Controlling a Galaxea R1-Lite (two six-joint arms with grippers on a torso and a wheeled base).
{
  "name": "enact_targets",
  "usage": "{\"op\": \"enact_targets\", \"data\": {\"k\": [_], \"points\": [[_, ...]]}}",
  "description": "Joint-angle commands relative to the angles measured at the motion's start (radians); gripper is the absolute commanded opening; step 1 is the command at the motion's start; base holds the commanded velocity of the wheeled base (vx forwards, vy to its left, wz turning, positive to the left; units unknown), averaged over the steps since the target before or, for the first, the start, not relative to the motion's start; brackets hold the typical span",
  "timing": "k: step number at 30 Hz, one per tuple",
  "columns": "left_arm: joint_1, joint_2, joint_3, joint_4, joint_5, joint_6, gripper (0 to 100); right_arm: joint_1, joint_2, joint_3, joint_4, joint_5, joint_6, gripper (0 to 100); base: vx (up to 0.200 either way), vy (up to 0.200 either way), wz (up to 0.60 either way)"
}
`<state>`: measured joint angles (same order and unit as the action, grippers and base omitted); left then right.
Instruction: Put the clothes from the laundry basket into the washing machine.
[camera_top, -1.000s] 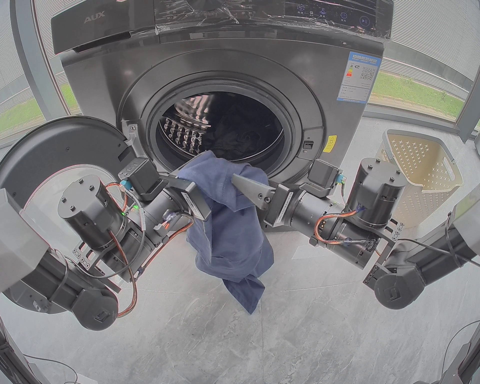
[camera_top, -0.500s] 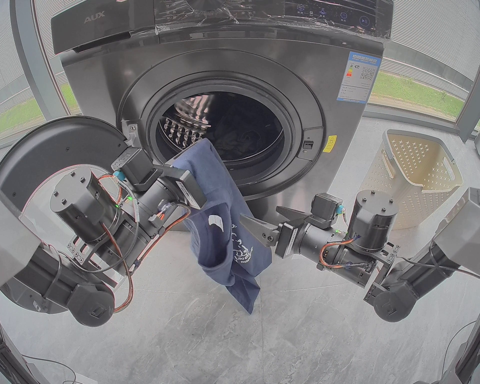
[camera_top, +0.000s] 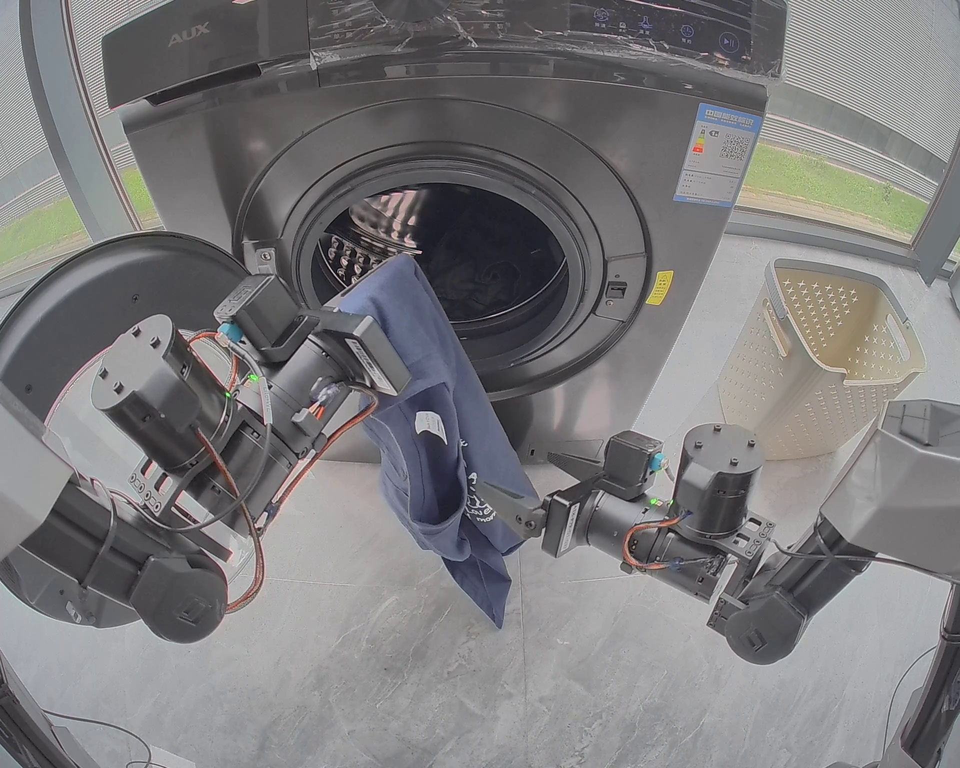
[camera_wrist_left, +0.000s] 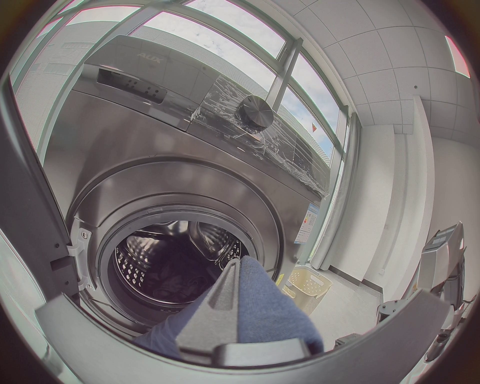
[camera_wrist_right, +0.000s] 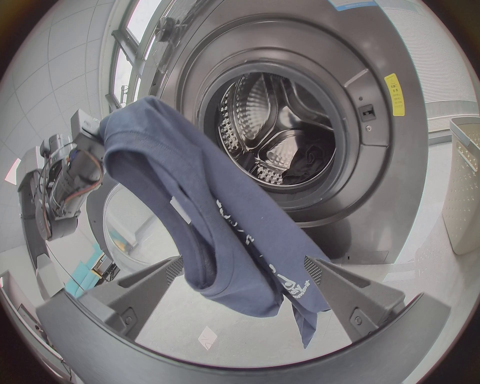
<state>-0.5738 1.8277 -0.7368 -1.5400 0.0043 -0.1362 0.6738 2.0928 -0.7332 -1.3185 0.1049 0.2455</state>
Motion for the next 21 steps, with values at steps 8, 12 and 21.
{"op": "enact_targets", "data": {"k": [8,12,21], "points": [[0.008,0.013,-0.009,0.001,0.002,0.0,0,0.078,0.087,0.005,-0.002,-0.004,-0.019,100,0.0,0.0,0.0],[0.008,0.009,-0.01,0.003,0.002,0.0,0,0.11,0.116,0.003,-0.001,-0.004,-0.022,100,0.0,0.0,0.0],[0.006,0.012,-0.004,0.001,0.002,-0.002,0,0.128,0.247,-0.118,0.004,-0.008,-0.026,100,0.0,0.0,0.0]]}}
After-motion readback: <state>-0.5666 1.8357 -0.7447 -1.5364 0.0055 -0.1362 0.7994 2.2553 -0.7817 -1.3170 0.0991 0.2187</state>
